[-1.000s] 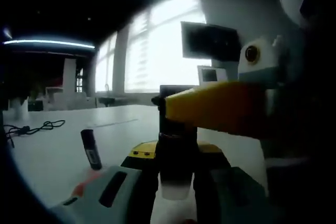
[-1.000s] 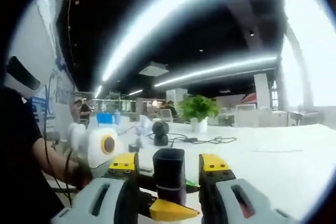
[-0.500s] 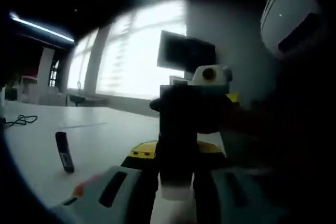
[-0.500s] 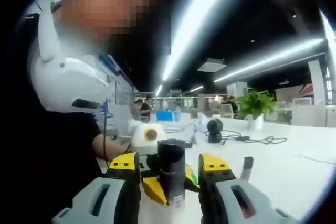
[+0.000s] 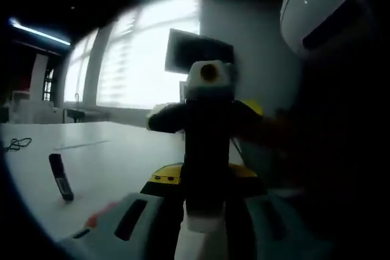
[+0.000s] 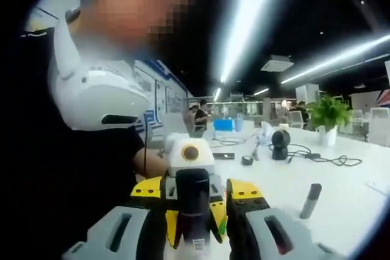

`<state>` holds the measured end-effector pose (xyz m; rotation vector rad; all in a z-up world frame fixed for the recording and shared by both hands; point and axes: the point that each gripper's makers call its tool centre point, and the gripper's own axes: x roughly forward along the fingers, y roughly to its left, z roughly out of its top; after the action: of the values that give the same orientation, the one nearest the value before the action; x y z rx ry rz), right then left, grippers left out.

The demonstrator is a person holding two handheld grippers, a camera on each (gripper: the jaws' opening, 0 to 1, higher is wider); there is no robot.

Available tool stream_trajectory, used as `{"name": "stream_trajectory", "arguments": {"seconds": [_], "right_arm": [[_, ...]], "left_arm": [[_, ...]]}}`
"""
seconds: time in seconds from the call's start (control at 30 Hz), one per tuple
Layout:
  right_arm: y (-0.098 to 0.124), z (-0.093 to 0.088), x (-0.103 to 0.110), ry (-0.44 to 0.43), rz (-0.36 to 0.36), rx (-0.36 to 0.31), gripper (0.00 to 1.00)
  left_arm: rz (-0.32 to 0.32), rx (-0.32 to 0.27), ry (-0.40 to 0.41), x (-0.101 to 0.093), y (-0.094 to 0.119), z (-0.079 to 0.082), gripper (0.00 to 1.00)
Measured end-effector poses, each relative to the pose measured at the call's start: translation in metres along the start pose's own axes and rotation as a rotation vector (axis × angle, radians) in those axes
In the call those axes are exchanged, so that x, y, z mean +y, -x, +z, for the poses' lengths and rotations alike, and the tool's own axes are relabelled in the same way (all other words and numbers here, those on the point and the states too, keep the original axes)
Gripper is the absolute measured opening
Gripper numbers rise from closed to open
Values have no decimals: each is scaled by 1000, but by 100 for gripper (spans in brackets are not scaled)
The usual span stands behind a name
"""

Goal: Pick up cosmetic bottle twist off cap place on table pick up cap screw tight cap place on table

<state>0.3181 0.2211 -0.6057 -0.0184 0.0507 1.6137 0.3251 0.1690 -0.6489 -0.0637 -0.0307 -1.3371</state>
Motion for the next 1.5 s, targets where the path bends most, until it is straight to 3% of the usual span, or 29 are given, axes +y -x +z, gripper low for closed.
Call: {"name": "stream_trajectory", "arguments": {"seconds": [0.2, 0.4, 1.5], "right_arm": [[1, 0, 0, -21, 23, -14, 21], [-1, -4, 3, -37, 35, -4, 15], [-4, -1, -17, 33, -157, -23, 15]], "left_arm": [[-17, -7, 13, -4, 0, 0, 15], [8, -16, 1, 0, 2, 0, 15], [166, -10, -41, 24, 2, 2, 15]]}}
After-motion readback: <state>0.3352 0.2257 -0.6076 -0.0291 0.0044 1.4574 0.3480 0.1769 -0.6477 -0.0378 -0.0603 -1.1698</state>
